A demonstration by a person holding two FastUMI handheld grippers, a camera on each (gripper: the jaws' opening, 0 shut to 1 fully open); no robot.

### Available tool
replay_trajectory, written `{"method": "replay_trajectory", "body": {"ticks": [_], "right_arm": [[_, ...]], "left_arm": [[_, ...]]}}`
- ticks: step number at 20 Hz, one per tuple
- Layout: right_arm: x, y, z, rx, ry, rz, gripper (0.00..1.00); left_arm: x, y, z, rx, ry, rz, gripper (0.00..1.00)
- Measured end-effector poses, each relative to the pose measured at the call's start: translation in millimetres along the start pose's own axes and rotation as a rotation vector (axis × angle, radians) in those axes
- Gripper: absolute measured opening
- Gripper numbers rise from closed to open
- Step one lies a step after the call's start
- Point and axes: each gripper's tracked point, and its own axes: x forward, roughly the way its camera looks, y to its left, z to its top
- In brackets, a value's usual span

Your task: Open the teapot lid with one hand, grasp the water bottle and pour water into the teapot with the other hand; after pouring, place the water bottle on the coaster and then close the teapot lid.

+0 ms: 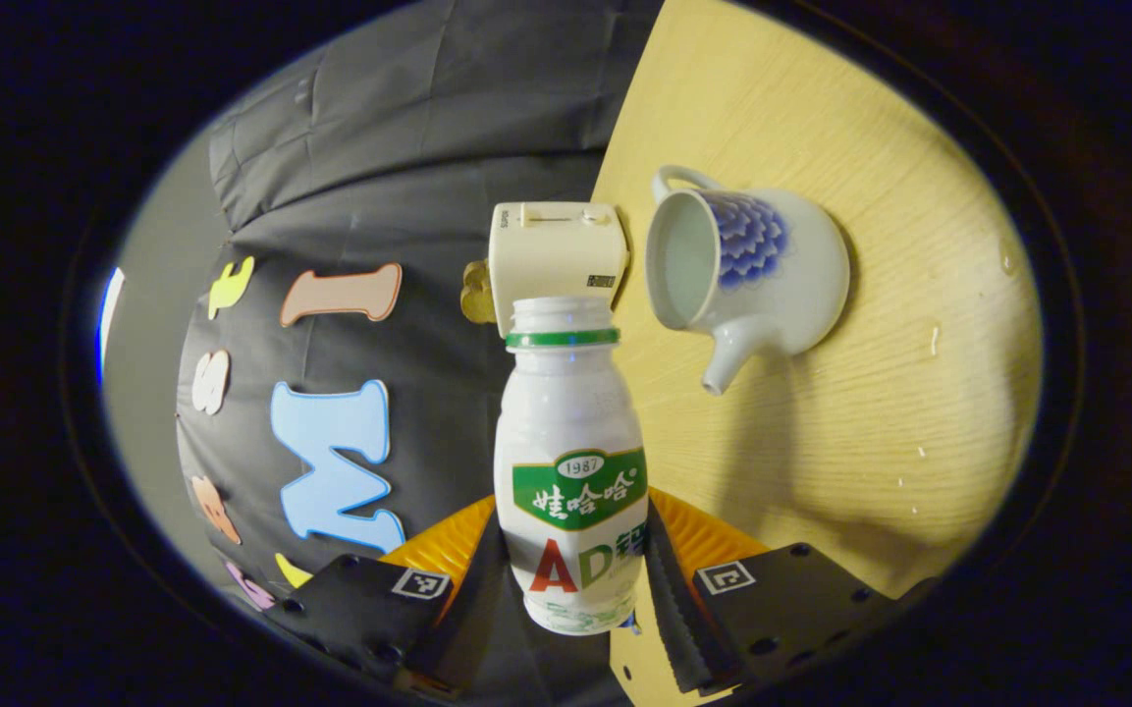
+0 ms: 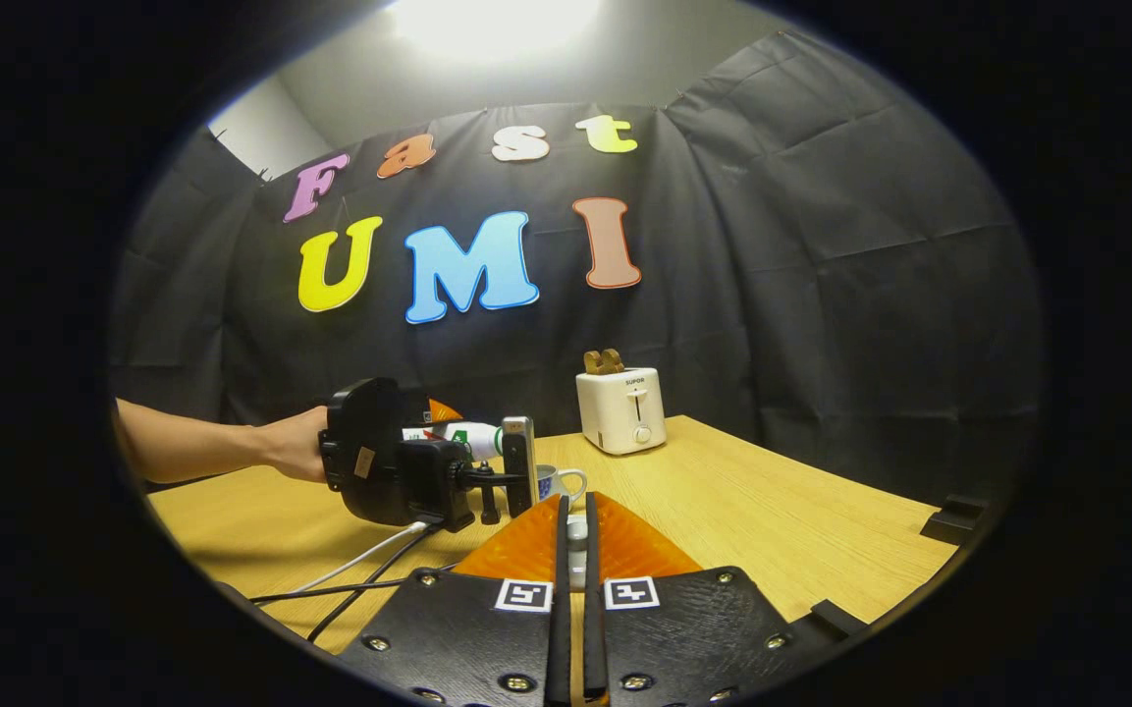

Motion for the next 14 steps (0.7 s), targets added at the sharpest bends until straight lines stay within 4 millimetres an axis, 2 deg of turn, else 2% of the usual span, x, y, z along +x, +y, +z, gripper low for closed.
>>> {"method": "replay_trajectory", "body": {"ticks": [6, 7, 8, 13, 14], "right_arm": [[-1.7, -1.1, 1.3, 0.004, -0.003, -0.002, 0.05], [-1.4, -0.7, 1.6, 0.005, -0.005, -0.001, 0.05], [-1.1, -0.7, 1.8, 0.004, -0.004, -0.002, 0.05], [0.8, -0.9, 0.1, 0.004, 0.003, -0.002, 0.05], [1.1, -1.1, 1.2, 0.002, 0.001, -0.002, 0.05]], "left_arm": [[0.9, 2.7, -0.6, 0.058, 0.007, 0.001, 0.77], [1.2, 3.1, -0.9, 0.068, 0.007, 0.006, 0.80], [1.5, 1.8, -0.5, 0.073, 0.006, 0.007, 0.77], [2.5, 1.9, -2.7, 0.084, 0.007, -0.002, 0.77], [2.9, 3.4, -2.5, 0.093, 0.009, -0.003, 0.80]]}}
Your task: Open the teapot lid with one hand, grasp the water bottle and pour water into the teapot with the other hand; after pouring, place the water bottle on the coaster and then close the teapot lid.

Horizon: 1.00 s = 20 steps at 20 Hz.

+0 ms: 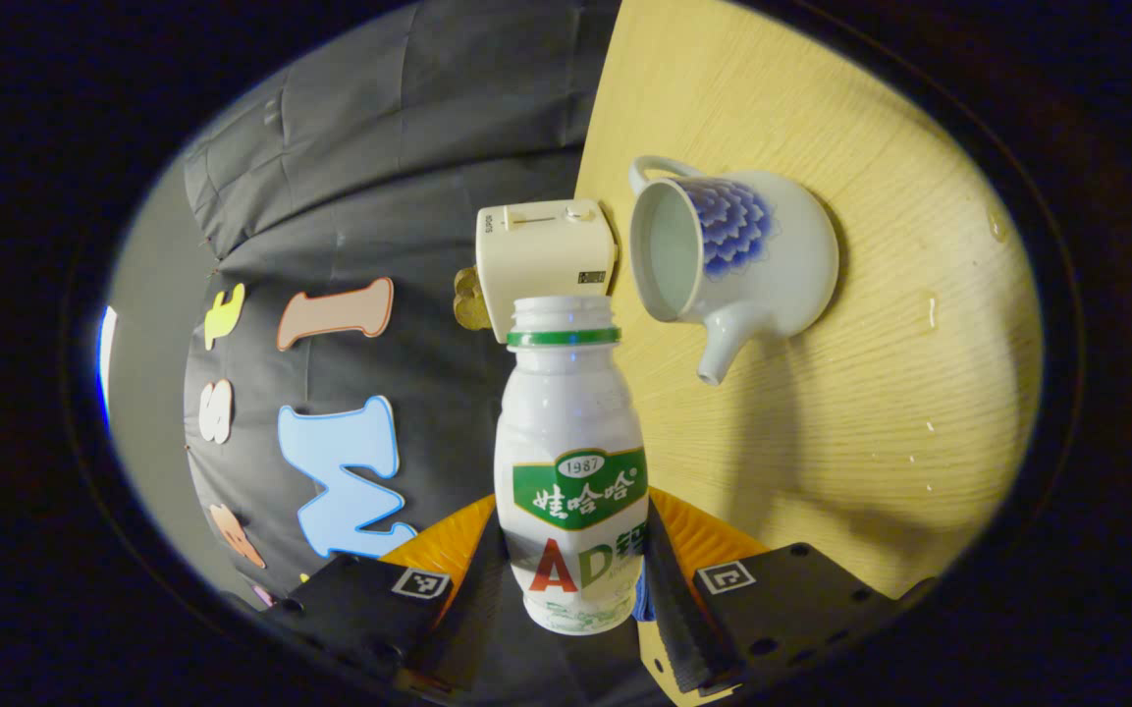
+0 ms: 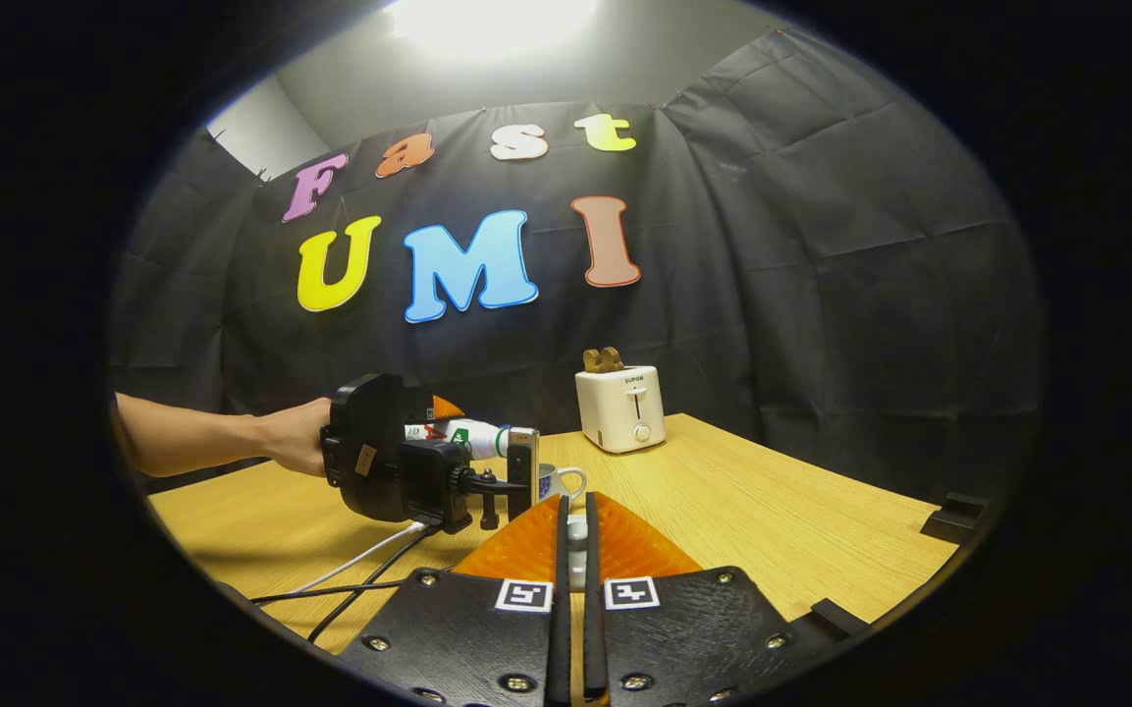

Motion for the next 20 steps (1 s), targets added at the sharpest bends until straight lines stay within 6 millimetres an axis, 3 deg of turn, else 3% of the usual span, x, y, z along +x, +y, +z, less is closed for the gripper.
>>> {"method": "replay_trajectory", "body": {"ticks": [20], "right_arm": [[-4.3, -2.0, 3.9, 0.012, -0.013, 0.000, 0.05]], "left_arm": [[-1.5, 1.8, 2.2, 0.121, -0.008, 0.025, 0.77]]}}
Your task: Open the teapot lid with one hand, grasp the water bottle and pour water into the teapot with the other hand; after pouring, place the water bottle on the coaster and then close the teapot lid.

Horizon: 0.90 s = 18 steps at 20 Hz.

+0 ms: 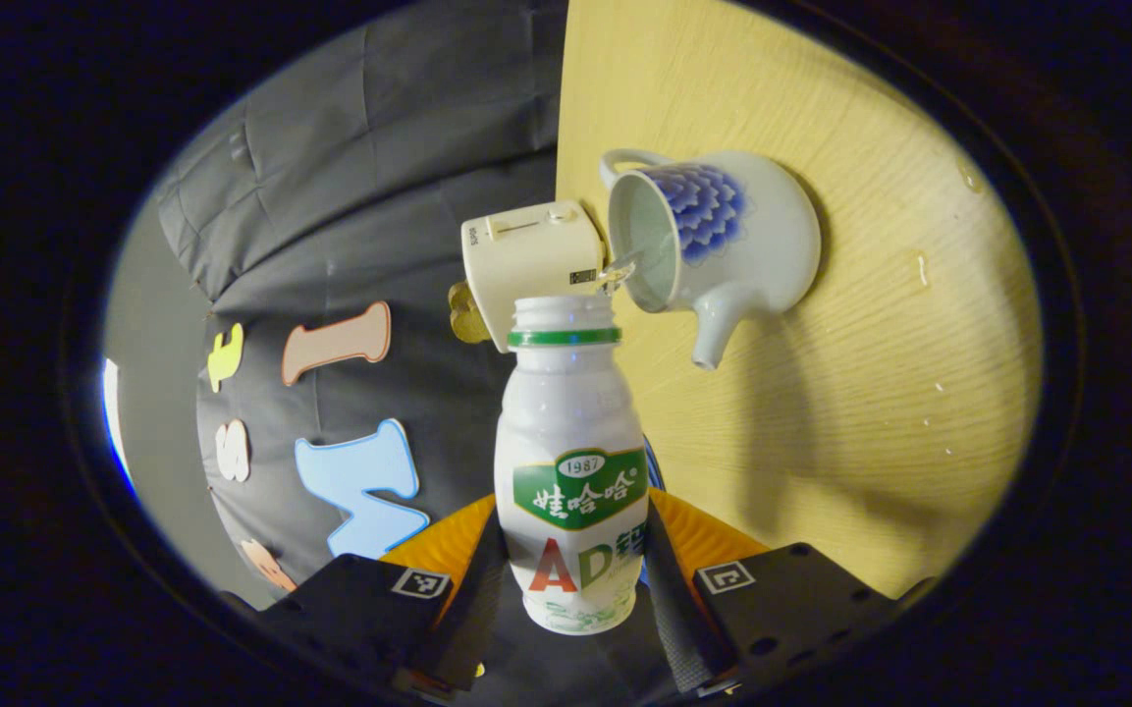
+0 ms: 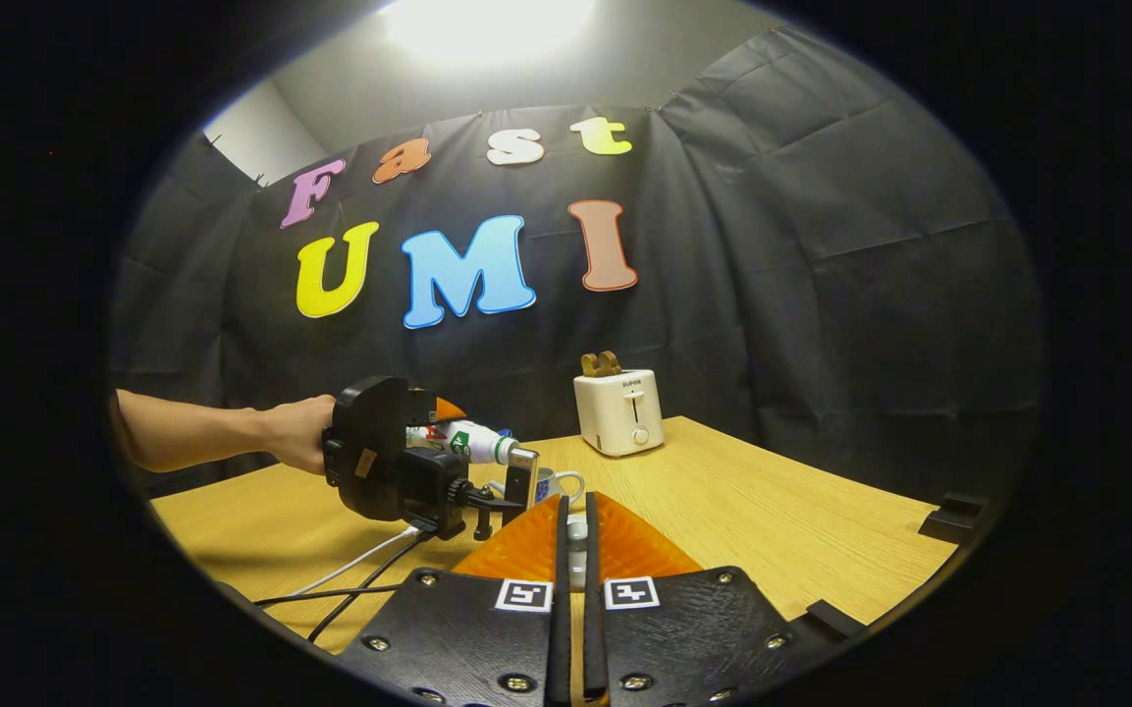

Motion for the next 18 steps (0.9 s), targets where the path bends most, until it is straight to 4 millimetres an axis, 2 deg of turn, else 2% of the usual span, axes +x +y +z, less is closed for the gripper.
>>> {"method": "replay_trajectory", "body": {"ticks": [1, 2, 3, 6, 7, 8, 14, 15, 18], "right_arm": [[-0.2, -0.2, 0.2, -0.005, -0.003, -0.001, 0.05], [-2.3, 0.8, 1.8, -0.004, -0.008, 0.003, 0.05], [-2.8, 1.7, 2.9, -0.004, -0.010, 0.004, 0.05], [-2.6, 2.6, 3.6, -0.010, -0.016, 0.006, 0.05], [-2.9, 3.4, 4.0, -0.011, -0.017, 0.007, 0.05], [-3.4, 3.4, 3.4, -0.011, -0.015, 0.008, 0.05], [-3.7, 2.5, 0.6, -0.005, -0.007, 0.009, 0.05], [-3.9, 1.8, 0.2, -0.004, -0.007, 0.009, 0.05], [-3.4, 1.6, -2.6, -0.013, 0.003, 0.009, 0.05]], "left_arm": [[-0.3, 0.0, 0.2, 0.005, 0.000, 0.002, 0.77], [0.2, -0.3, 0.3, 0.011, 0.002, 0.002, 0.82], [0.0, 0.0, -0.3, 0.014, 0.003, 0.001, 0.77], [0.6, 0.5, -1.8, 0.026, 0.009, -0.002, 0.77], [0.6, 1.0, -1.8, 0.033, 0.010, 0.000, 0.82], [-0.1, 1.0, -1.1, 0.038, 0.010, 0.001, 0.77], [-1.6, 3.1, 3.1, 0.067, 0.008, 0.009, 0.77], [-2.2, 1.8, 3.9, 0.071, 0.009, 0.008, 0.80], [-2.2, 3.3, 4.1, 0.087, 0.007, 0.011, 0.77]]}}
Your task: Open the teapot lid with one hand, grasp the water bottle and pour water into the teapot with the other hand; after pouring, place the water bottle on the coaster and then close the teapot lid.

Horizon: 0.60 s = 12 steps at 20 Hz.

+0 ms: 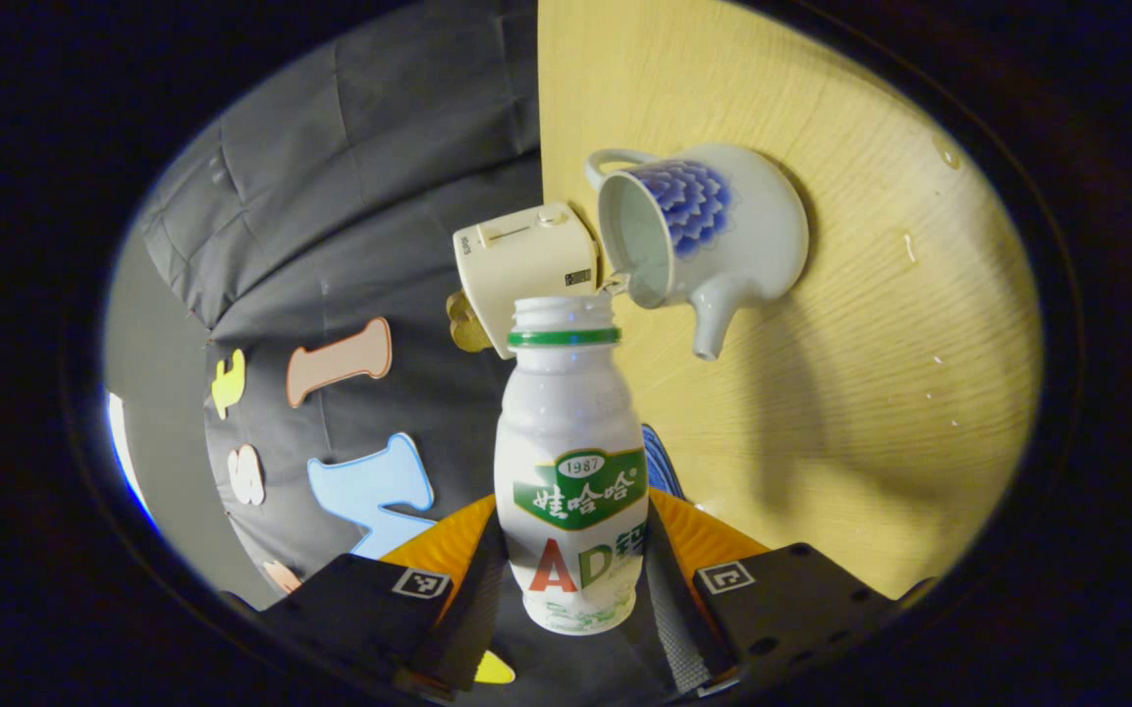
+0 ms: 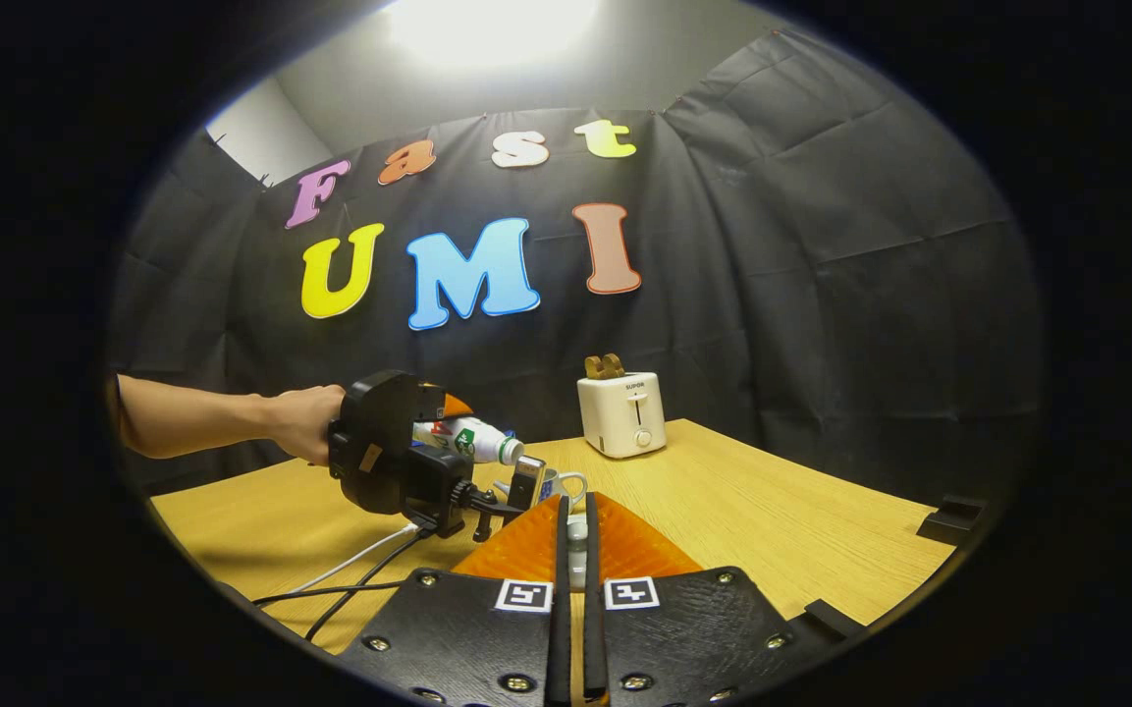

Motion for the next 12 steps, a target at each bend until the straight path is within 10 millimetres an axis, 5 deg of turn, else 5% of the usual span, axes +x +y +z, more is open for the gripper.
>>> {"method": "replay_trajectory", "body": {"ticks": [12], "right_arm": [[-1.9, -0.4, -5.9, 0.003, 0.018, 0.005, 0.05]], "left_arm": [[-4.6, 3.2, 8.3, 0.091, -0.005, 0.015, 0.75]]}}
